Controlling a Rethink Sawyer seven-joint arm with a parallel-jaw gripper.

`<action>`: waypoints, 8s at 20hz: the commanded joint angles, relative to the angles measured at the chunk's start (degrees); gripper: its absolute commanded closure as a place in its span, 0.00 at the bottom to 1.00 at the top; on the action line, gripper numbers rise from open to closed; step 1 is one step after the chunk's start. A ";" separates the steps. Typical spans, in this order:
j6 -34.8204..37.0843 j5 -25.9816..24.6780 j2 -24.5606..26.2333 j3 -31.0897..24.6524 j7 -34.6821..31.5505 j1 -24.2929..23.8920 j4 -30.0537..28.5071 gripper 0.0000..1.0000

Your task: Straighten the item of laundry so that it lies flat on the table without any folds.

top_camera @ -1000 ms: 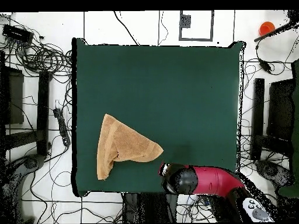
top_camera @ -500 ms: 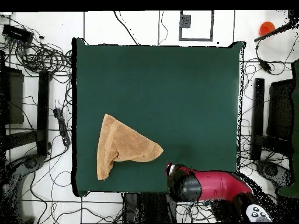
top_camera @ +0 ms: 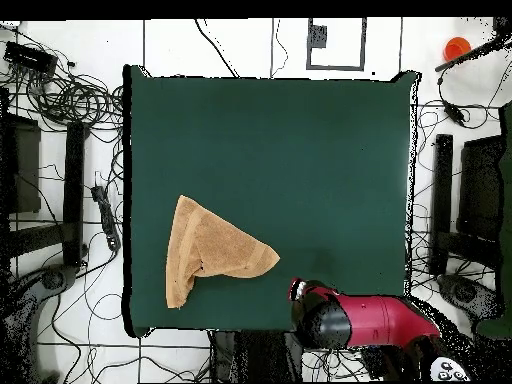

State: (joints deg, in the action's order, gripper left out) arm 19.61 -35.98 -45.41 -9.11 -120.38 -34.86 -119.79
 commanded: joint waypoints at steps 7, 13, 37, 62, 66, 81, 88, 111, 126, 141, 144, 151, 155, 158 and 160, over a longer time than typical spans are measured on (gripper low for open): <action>-4.30 -1.90 1.85 -2.68 -1.44 1.05 -2.64 0.00; -4.80 -1.34 4.37 -2.99 -1.87 1.18 -1.59 0.00; -3.91 -0.08 5.44 -3.48 -2.99 4.52 -0.39 0.00; -1.86 0.17 5.69 -3.20 -1.85 6.13 1.11 0.00; -2.21 -0.14 6.65 -2.56 -2.68 7.68 1.88 0.00; -2.01 0.54 9.62 -2.83 -2.74 10.28 4.83 0.00; -2.40 0.11 11.34 -2.25 -2.99 11.75 6.58 0.00; 3.32 2.02 12.06 -3.95 0.33 10.51 7.59 0.00; 8.45 2.39 12.31 -4.93 2.54 11.15 8.93 0.00; 8.79 3.10 11.33 -6.03 1.22 11.51 7.50 0.00; 9.31 3.35 11.22 -5.99 1.10 11.81 7.27 0.00; 12.08 4.22 10.67 -6.99 2.95 11.37 7.90 0.00; 13.22 4.26 10.27 -7.31 3.84 11.03 8.11 0.00; 13.77 4.23 10.29 -7.56 4.24 10.87 8.38 0.00; 14.16 4.41 10.44 -7.91 4.41 10.61 8.40 0.00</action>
State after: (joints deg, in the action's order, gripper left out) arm 28.00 -34.90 -33.83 -9.52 -120.38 -25.61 -116.11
